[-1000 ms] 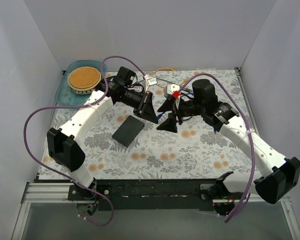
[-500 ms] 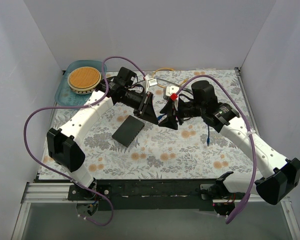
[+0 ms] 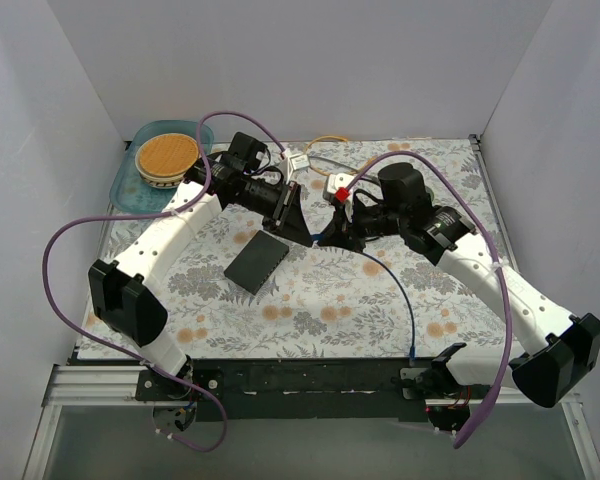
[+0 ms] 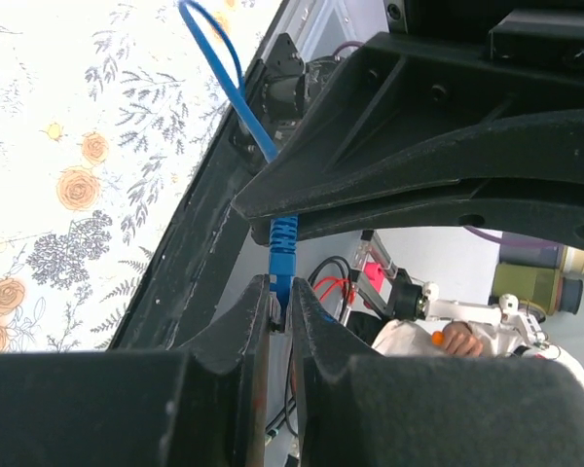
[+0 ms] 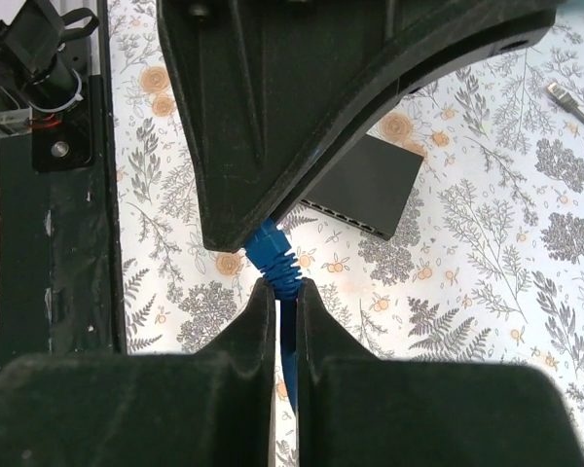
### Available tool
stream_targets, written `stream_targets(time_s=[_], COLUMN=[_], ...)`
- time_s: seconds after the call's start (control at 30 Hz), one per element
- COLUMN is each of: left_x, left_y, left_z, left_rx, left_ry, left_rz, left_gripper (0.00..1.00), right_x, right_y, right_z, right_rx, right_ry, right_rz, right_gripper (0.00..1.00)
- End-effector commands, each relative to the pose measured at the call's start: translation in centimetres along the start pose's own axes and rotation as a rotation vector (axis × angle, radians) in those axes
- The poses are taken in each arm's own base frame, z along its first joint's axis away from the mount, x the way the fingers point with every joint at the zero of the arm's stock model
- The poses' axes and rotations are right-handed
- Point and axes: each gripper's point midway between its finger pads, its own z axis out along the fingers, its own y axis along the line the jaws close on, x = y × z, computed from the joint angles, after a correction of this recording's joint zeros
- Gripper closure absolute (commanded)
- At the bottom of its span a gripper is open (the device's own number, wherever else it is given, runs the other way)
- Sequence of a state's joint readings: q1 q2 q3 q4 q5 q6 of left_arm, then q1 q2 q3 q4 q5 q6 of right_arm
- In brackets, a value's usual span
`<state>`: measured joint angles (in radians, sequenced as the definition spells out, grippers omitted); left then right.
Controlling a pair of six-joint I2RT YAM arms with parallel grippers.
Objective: Insert the plug into the switch port
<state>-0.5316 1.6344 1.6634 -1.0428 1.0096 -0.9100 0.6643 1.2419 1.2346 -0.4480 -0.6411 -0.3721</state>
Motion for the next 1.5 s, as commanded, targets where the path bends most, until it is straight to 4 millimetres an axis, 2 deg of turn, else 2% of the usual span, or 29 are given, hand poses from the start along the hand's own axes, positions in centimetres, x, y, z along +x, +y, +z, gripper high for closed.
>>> stream_targets(time_s=[0.0, 0.07, 0.13, 0.17, 0.2, 0.23, 0.3, 0.47, 0.6, 0.63, 0.7, 0.73, 0.83, 1.13, 1.33, 1.47], left_x=[-1.6, -2.3, -3.0, -3.2, -3.3, -3.8, -4.1, -4.7, -4.9, -4.8, -4.8, -4.7, -4.3, -3.0, -2.3, -2.1], left_y=[-4.1, -4.1, -3.7, -3.6, -3.2, -3.3, -2.7, -2.8, -2.8, -2.7, -2.6, -2.5, -1.9, -0.4, -0.2, -0.6], left_z=[-1.5, -1.6, -1.6, -1.6, -1.6, -1.8, -1.8, -2.0, -2.1, -2.1, -2.0, -1.9, -1.5, -0.8, -0.6, -0.6], left_rx=[0.062, 0.046, 0.010, 0.001, -0.017, -0.028, -0.054, -0.060, -0.064, -0.067, -0.068, -0.067, -0.071, -0.097, -0.089, -0.074], left_ry=[-0.107, -0.141, -0.184, -0.197, -0.210, -0.243, -0.270, -0.330, -0.355, -0.354, -0.347, -0.341, -0.315, -0.228, -0.200, -0.196], left_rz=[0.147, 0.140, 0.128, 0.128, 0.117, 0.131, 0.107, 0.098, 0.100, 0.095, 0.088, 0.080, 0.057, 0.023, 0.021, 0.034], left_gripper=[0.88, 0.85, 0.85, 0.85, 0.85, 0.86, 0.89, 1.00, 1.00, 1.00, 1.00, 1.00, 1.00, 1.00, 1.00, 1.00], right_x=[-0.6, -1.3, -0.9, -2.1, -2.2, -1.5, -2.7, -3.0, -3.2, -3.2, -3.3, -3.4, -3.4, -2.6, -2.5, -2.7], right_y=[0.8, 0.6, 0.4, 0.3, 0.1, 0.3, 0.4, 0.7, 0.7, 0.6, 0.3, 0.3, -0.1, -0.8, -0.9, -0.9], right_z=[0.4, 0.1, 0.0, -0.5, -0.7, -0.6, -1.1, -1.4, -1.4, -1.5, -1.8, -2.0, -2.3, -2.7, -2.5, -2.2], right_rx=[-0.011, 0.016, 0.055, 0.074, 0.098, 0.102, 0.125, 0.132, 0.131, 0.139, 0.163, 0.172, 0.199, 0.242, 0.233, 0.216], right_ry=[-0.005, -0.038, -0.049, -0.098, -0.113, -0.117, -0.181, -0.227, -0.230, -0.230, -0.232, -0.238, -0.231, -0.171, -0.158, -0.152], right_rz=[0.068, 0.063, 0.093, 0.065, 0.071, 0.111, 0.098, 0.135, 0.133, 0.131, 0.128, 0.120, 0.102, 0.058, 0.049, 0.047], right_gripper=[0.99, 0.99, 0.99, 0.99, 0.99, 0.99, 0.99, 0.99, 0.97, 0.83, 0.68, 0.57, 0.46, 0.44, 0.51, 0.53])
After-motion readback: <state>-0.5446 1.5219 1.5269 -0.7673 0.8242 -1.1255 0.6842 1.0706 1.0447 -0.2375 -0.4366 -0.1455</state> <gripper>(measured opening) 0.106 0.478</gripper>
